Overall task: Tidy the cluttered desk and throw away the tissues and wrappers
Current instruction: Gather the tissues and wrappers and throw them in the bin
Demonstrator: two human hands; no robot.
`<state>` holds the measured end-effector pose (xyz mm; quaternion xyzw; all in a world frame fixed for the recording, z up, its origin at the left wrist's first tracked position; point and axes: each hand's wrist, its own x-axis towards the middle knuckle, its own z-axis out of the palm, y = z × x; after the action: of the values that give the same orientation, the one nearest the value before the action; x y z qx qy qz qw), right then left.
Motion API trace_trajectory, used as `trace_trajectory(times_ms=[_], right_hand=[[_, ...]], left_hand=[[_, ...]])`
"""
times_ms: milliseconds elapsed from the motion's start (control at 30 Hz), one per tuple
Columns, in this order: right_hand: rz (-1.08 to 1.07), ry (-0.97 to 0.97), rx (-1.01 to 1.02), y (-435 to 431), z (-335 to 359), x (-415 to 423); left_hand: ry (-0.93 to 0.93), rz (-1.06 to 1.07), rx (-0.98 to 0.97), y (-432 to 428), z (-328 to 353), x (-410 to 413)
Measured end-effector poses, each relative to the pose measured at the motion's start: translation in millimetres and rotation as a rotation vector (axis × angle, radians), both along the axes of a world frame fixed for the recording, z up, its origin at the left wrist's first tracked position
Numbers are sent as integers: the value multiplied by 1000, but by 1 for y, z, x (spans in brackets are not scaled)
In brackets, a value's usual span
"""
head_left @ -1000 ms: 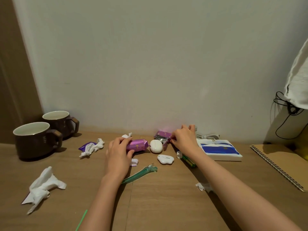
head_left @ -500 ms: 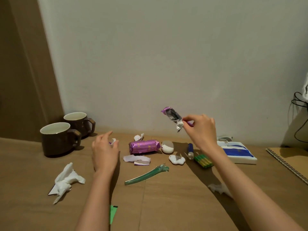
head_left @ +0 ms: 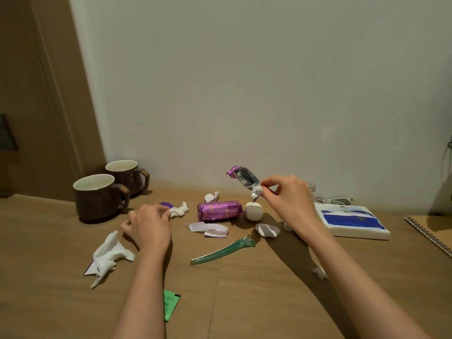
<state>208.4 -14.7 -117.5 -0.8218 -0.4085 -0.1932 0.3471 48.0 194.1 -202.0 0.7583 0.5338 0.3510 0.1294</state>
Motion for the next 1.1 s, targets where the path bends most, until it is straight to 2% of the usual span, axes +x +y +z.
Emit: trace_trajectory(times_ms=[100,333,500,700,867,1100], right_hand=[[26,12,-4,1,2,-4],[104,20,101,-8,22,-21],[215,29,229,-24,48,-47],[470,280,315,-53,57,-105],[668,656,297,-71,38,-159],[846,956,87,-79,0,-223]], left_hand=[[-74,-48,42,0,3,3],[-467,-350,-17,-25,50,6],[-561,-489,-55,-64,88,-18],[-643,-632,-228,-112,103,-90],[-613,-625,-266,-141,87,-161],[-661,-513,-351,-155,47,-263]])
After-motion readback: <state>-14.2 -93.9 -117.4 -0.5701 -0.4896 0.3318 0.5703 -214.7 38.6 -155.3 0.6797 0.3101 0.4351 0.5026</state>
